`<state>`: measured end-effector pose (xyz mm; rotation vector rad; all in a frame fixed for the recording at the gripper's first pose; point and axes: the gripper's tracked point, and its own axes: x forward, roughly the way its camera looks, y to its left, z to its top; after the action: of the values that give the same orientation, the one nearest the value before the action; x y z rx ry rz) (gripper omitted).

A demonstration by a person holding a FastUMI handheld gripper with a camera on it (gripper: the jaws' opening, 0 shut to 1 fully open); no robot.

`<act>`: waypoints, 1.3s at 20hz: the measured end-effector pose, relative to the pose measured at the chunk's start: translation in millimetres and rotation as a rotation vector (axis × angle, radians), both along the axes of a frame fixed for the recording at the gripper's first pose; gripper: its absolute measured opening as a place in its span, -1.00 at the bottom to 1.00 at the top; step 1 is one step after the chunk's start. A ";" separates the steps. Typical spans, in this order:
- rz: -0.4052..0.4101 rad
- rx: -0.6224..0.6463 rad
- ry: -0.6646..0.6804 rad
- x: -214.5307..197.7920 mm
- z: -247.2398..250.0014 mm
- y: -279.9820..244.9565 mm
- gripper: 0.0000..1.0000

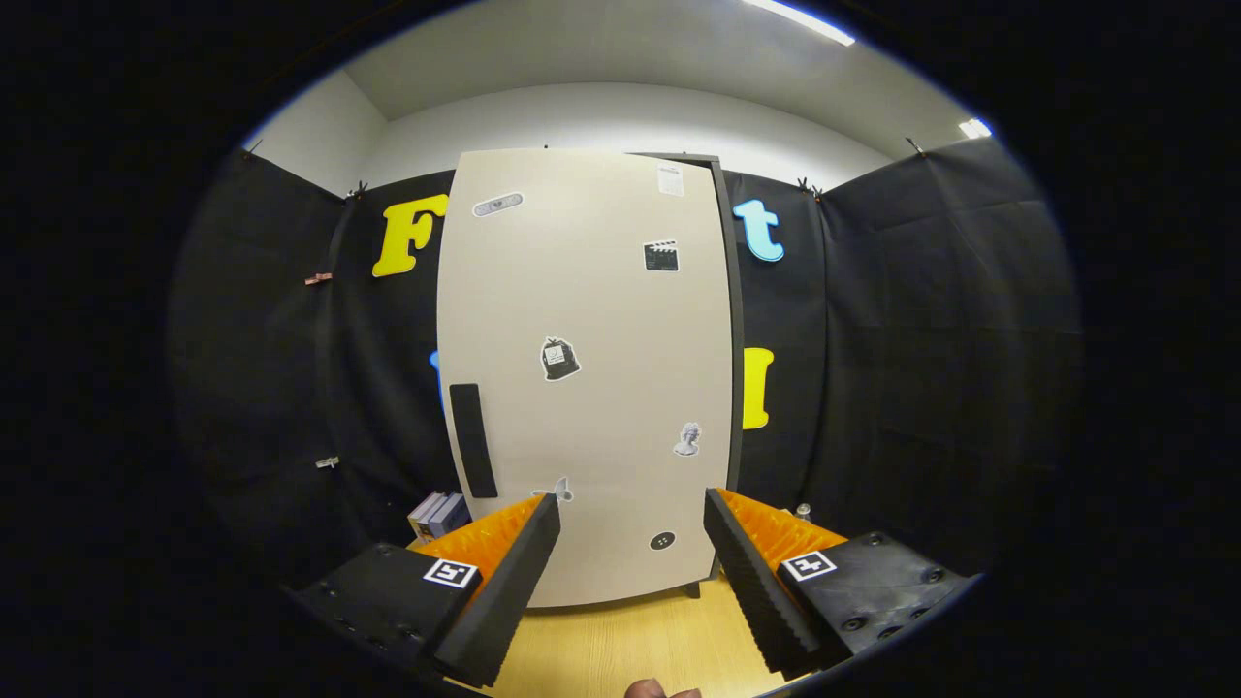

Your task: Open the shoe cabinet door, grab the shoes and put them into the shoe cabinet, then close the shoe cabinet door.

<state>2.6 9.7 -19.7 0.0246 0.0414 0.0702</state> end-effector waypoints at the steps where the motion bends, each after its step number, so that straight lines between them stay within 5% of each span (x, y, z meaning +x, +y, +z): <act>1: 0.001 0.001 0.000 0.2 0.0 -0.7 0.95; 26: 0.013 -0.008 0.008 -6.3 -0.6 -3.2 0.95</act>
<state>-3.8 6.4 -20.3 0.0162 0.0502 0.0831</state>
